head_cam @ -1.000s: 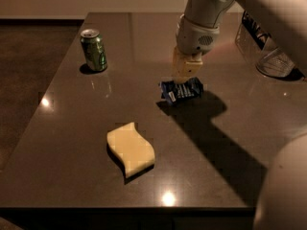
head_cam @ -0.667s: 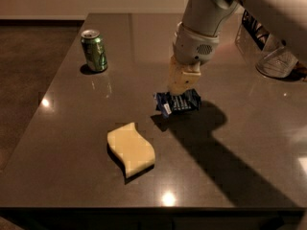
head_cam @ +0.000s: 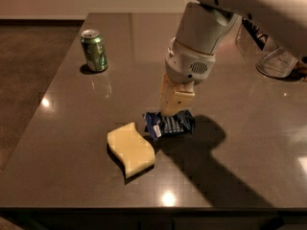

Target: Move rxbar blueberry near sponge

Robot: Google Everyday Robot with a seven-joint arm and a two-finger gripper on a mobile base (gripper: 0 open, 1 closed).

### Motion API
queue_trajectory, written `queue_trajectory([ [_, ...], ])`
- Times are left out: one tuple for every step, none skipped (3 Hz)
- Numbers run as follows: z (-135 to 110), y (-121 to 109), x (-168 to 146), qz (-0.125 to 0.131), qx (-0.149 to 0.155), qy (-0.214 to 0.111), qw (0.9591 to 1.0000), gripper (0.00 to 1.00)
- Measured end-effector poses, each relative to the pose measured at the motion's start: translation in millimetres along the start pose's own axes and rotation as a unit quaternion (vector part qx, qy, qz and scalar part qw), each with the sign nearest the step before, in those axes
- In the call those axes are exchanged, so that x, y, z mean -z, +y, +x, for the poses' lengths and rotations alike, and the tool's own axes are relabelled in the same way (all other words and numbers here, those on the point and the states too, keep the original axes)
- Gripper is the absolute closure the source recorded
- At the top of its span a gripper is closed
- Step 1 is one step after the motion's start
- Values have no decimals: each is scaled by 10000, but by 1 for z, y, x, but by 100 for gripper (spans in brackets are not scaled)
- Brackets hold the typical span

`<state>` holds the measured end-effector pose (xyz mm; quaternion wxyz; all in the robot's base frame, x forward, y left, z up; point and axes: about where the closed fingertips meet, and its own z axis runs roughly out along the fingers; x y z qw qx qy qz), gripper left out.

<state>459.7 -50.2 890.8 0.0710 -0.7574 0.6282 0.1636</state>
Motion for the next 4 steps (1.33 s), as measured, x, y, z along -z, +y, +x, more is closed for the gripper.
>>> queue_trajectory([
  [-12, 9, -1, -120, -74, -186, 9997, 59],
  [-20, 12, -1, -147, -189, -399, 9989, 35],
  [-23, 8, -2, -81, -186, -434, 9989, 12],
  [-25, 5, -3, -29, -180, -455, 9988, 0],
])
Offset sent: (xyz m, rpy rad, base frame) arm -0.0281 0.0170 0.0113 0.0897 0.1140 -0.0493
